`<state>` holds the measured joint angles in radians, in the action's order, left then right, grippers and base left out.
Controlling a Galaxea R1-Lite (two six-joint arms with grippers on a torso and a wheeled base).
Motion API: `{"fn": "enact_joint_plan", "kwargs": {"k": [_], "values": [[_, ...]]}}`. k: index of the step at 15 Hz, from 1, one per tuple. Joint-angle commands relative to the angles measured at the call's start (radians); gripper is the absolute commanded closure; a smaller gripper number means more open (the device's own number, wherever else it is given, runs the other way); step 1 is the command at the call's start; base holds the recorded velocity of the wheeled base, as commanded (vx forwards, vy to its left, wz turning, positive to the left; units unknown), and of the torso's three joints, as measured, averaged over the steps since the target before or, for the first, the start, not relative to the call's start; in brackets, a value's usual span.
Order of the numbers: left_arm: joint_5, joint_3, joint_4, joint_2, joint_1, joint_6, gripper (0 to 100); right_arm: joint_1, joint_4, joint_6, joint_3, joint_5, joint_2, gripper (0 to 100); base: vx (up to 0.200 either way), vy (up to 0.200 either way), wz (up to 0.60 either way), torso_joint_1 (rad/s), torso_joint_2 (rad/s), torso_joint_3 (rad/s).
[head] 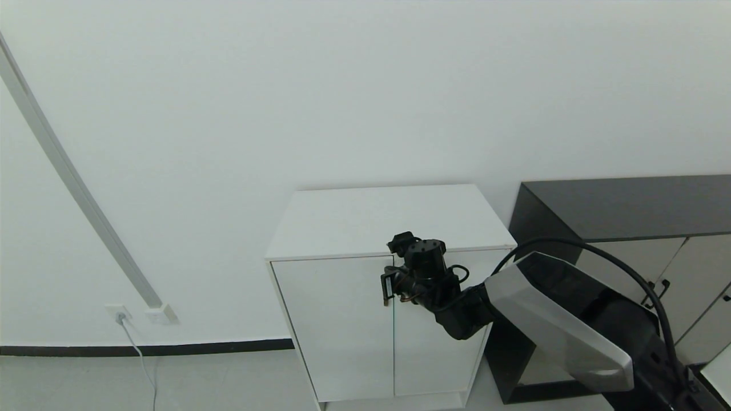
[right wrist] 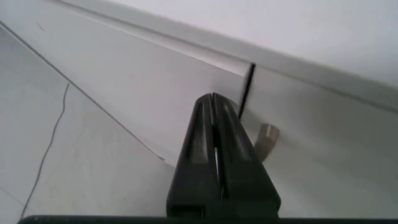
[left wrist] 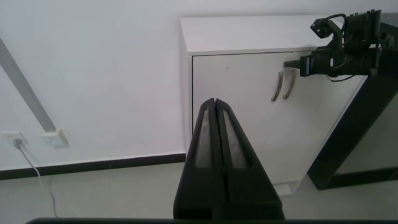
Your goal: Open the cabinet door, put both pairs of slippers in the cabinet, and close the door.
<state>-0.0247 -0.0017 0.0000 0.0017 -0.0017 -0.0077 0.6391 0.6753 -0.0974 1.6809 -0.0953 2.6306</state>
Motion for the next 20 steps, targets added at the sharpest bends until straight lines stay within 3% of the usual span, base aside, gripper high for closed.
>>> {"fn": "enact_joint_plan", "kwargs": {"k": [1,9,13,20], "values": [[0.000,0.000,0.000,0.001,0.000,-0.002,100,0.005,0.001,0.001,-0.023,0.003,-0.031,100,0.000,0.000,0.00,0.000,0.00,0.000],[-0.001,0.000,0.000,0.001,0.000,0.000,100,0.040,0.265,0.010,-0.613,0.019,-0.477,100,0.000,0.000,0.00,0.000,0.00,0.000],[0.000,0.000,0.000,0.001,0.000,0.000,100,0.030,0.331,0.012,-0.900,0.022,-0.689,100,0.000,0.000,0.00,0.000,0.00,0.000],[-0.001,0.000,0.000,0.001,0.000,0.002,100,-0.205,0.340,0.048,-1.195,0.011,-1.017,100,0.000,0.000,0.00,0.000,0.00,0.000]]}}
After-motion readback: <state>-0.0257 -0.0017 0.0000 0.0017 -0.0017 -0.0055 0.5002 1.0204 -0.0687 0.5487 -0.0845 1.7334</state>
